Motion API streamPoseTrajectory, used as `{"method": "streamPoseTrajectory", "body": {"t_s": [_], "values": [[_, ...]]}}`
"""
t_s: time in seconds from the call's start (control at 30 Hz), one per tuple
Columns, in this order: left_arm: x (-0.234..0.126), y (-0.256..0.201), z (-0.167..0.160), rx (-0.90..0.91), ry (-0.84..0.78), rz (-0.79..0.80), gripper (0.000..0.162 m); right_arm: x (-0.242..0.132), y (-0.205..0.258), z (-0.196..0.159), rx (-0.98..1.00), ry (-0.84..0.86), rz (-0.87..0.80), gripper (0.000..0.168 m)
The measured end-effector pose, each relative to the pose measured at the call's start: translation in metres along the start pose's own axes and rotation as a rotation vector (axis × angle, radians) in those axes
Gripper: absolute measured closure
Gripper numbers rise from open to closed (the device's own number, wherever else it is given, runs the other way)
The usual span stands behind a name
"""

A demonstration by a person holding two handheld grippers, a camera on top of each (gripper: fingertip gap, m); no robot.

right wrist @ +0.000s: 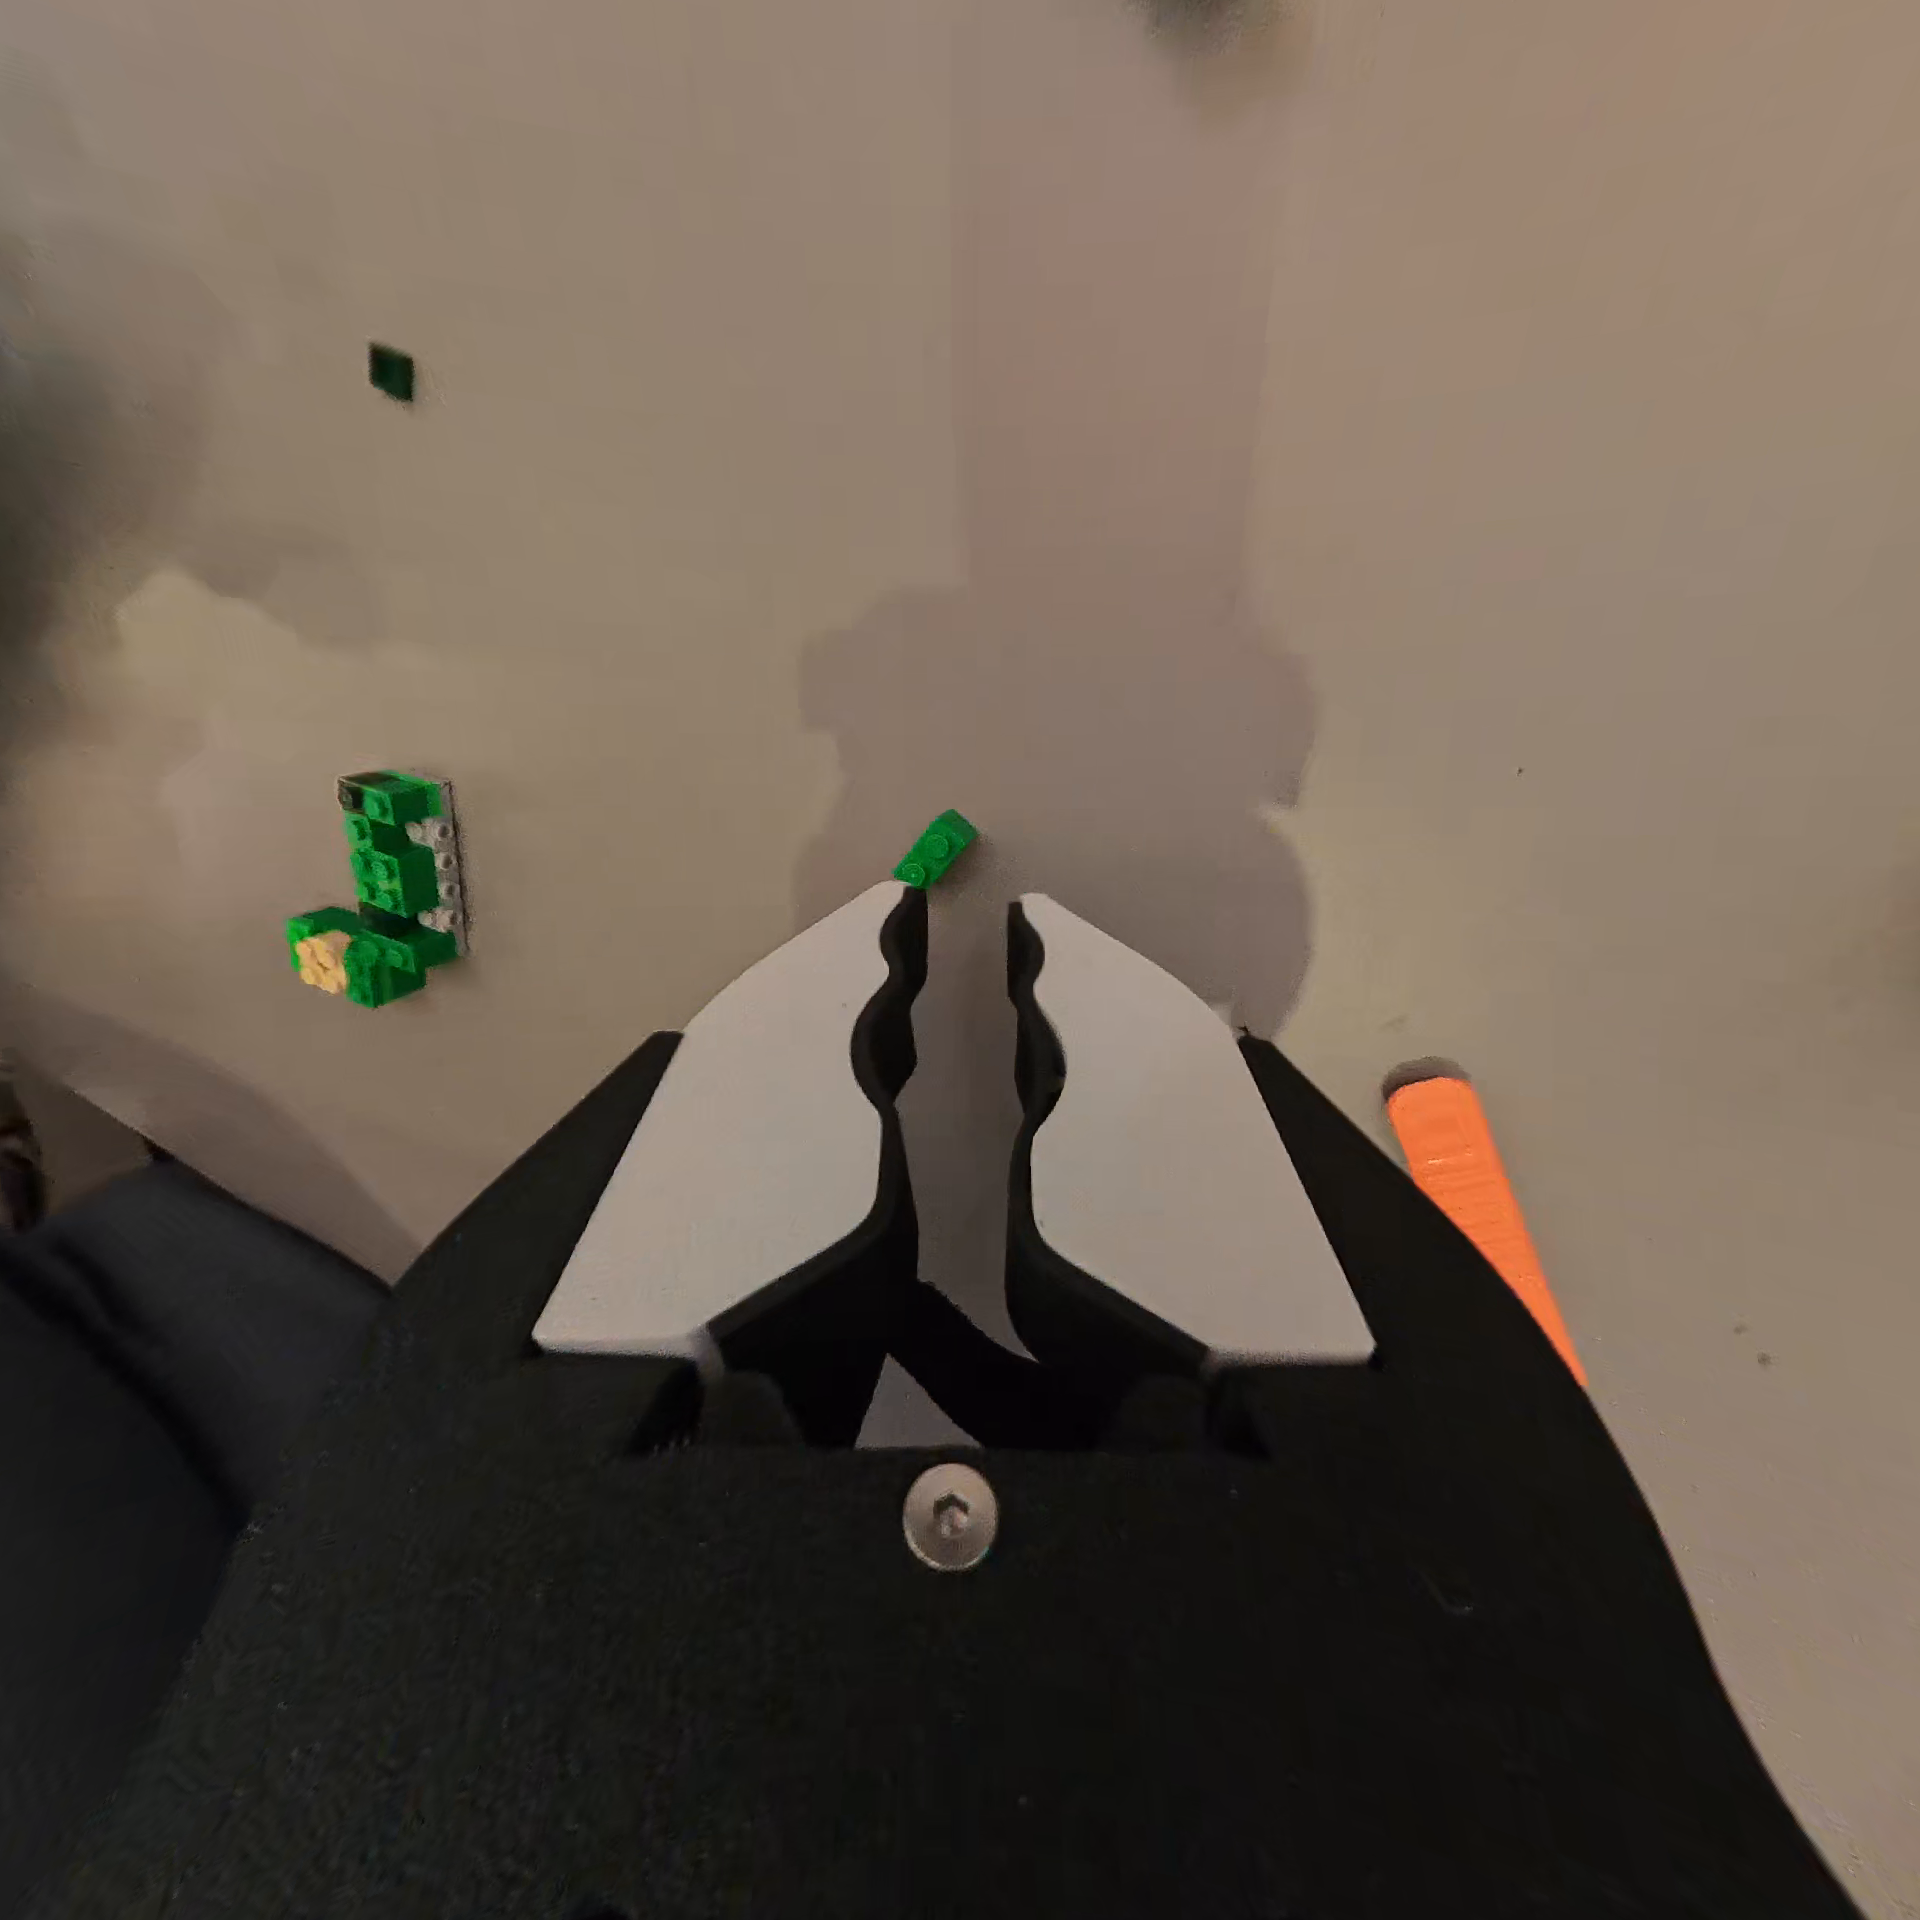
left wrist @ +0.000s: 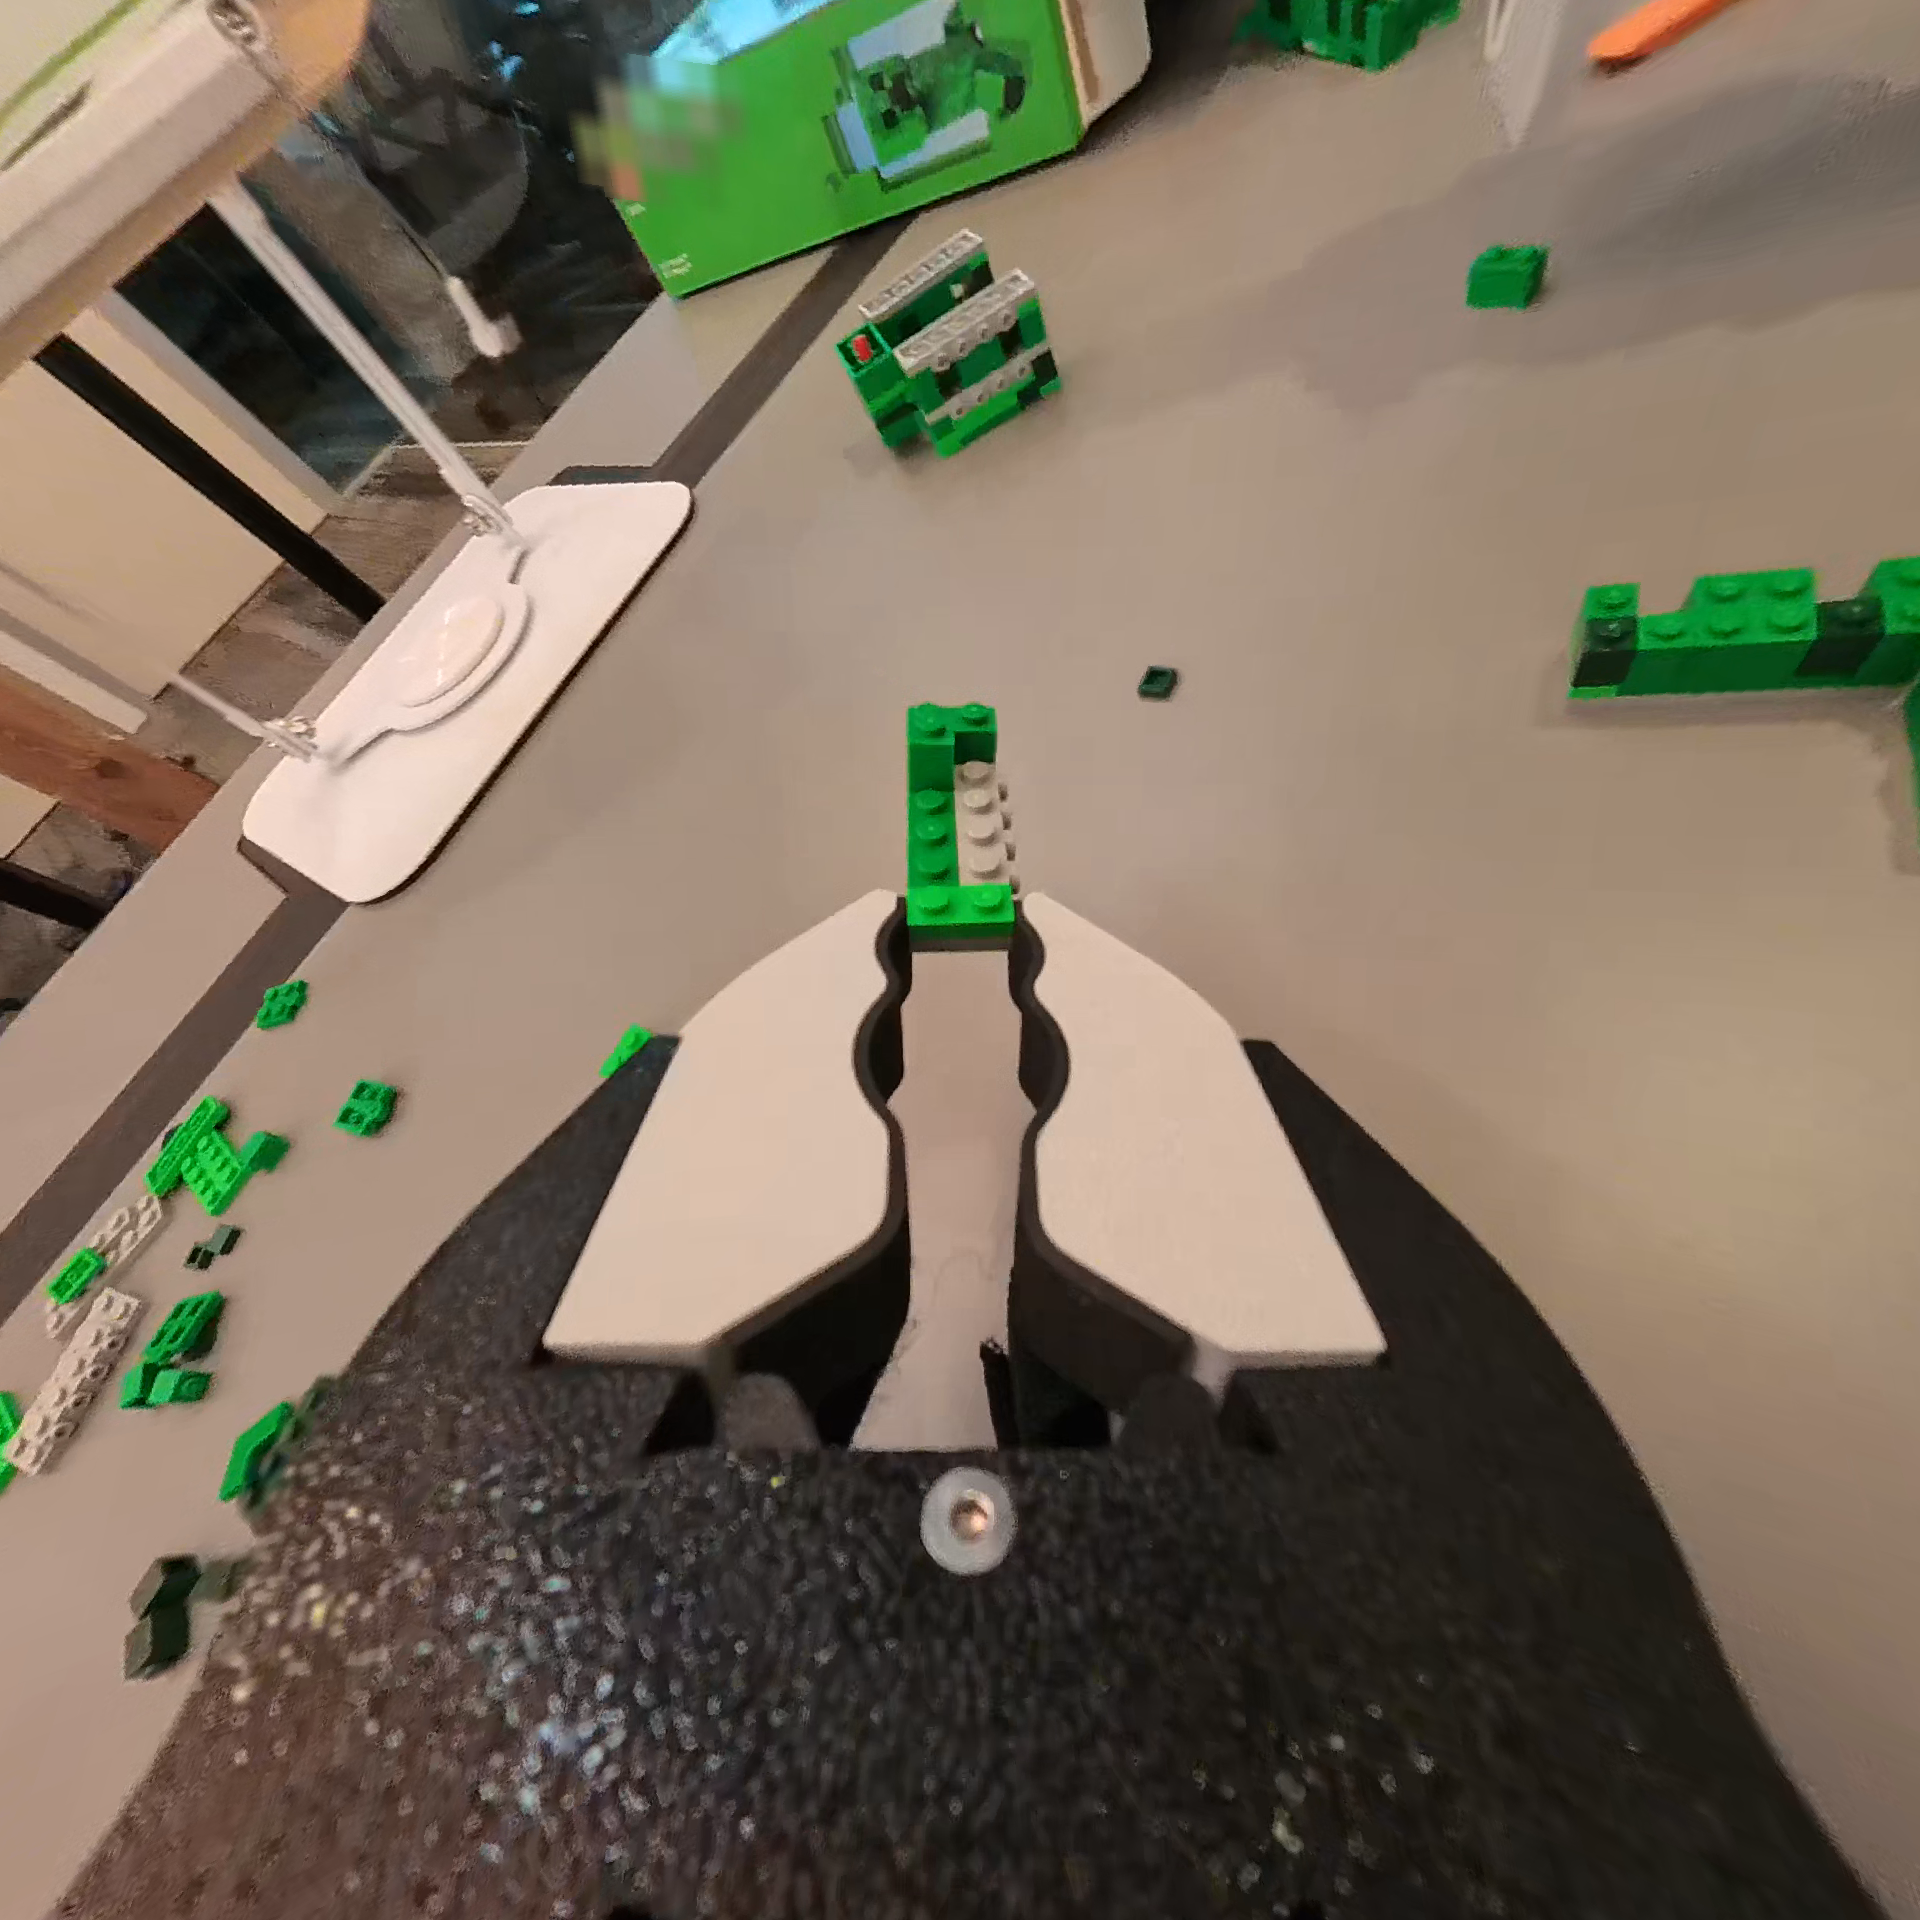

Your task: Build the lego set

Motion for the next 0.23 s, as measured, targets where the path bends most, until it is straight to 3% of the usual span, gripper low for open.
{"method": "streamPoseTrajectory", "body": {"t_s": [0.13, 0.23], "values": [[0.003, -0.005, 0.0, 0.011, 0.004, -0.026, 0.145, 0.007, 0.007, 0.001, 0.125, 0.03, 0.083, 0.144], [0.003, -0.004, 0.0, 0.004, -0.001, -0.033, 0.145, 0.014, 0.004, 0.001, 0.127, 0.08, -0.029, 0.144]]}}
Point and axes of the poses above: each gripper's, where its closed fingertips meet, x out along the fingers, z out of its top, y = z × x across the jaws, the point moved 5 cm from there along -x, back along the fingers, and after that the axes turned 2 degrees about -z, right-handed, at the moved point
